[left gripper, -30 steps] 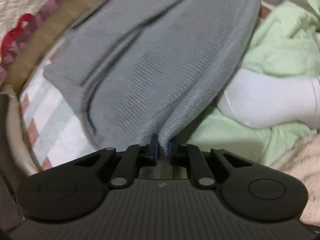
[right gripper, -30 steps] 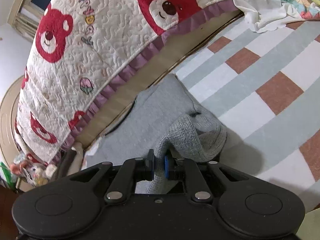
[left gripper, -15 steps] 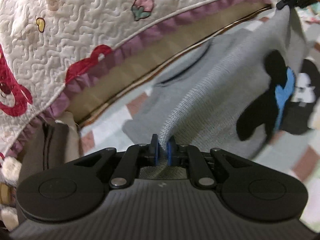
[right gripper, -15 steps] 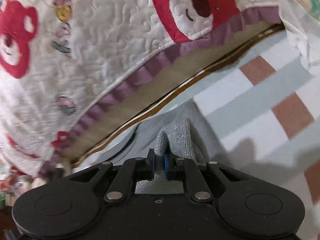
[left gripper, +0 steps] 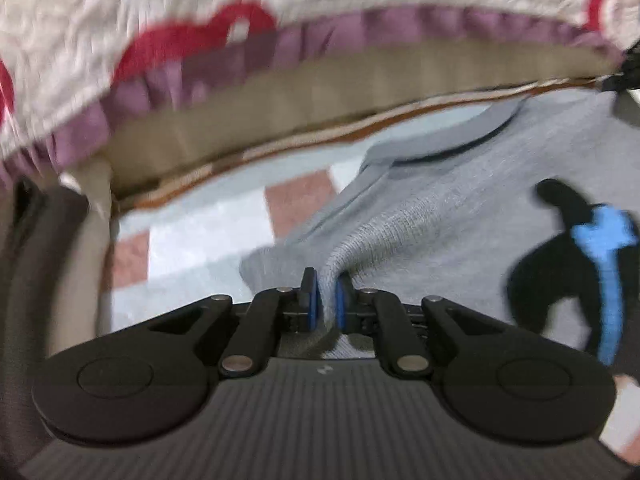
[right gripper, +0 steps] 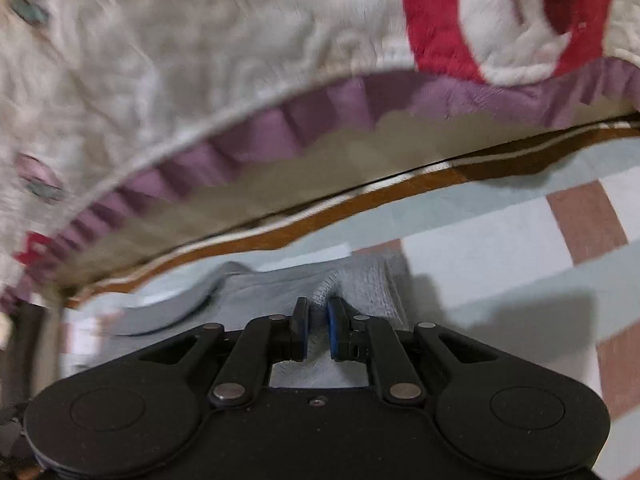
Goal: Fold clothes
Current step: 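Open both grippers to release the folded edge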
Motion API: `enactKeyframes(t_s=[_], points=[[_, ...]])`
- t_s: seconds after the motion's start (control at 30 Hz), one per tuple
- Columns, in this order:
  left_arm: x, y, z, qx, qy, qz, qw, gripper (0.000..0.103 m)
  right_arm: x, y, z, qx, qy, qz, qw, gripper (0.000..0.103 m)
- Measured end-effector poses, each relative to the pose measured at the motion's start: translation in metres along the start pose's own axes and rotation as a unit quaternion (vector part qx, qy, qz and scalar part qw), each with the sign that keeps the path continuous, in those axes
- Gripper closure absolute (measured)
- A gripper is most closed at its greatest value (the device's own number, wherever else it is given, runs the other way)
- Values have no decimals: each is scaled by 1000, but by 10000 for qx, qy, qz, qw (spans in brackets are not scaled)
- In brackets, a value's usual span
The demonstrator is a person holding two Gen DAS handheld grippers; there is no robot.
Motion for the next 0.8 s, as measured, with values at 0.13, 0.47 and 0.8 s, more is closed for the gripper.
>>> enactKeyframes(t_s=[0.13, 0.47, 0.8], points=[[-10, -3, -8, 181, -190, -109, 9996, 95, 2, -5, 4, -152, -16, -208, 9997, 93], [33, 13, 32, -519, -658, -184, 9963, 99, 4, -17, 13, -531, -69, -732, 9959, 94], [-11, 42, 92, -2416, 452, -912, 9650, 83, -26, 55, -17, -1709, 426, -1353, 9750, 47]])
Point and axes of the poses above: each gripper's, at about its wrist camera, not at the fingertips, and x roughly the way its jaws point, z to its left, y to its underside, the point moved 2 cm from there along x, roughly the way its jaws point, and after that the axes turned 13 degrees about x, right-handed, at the moved point
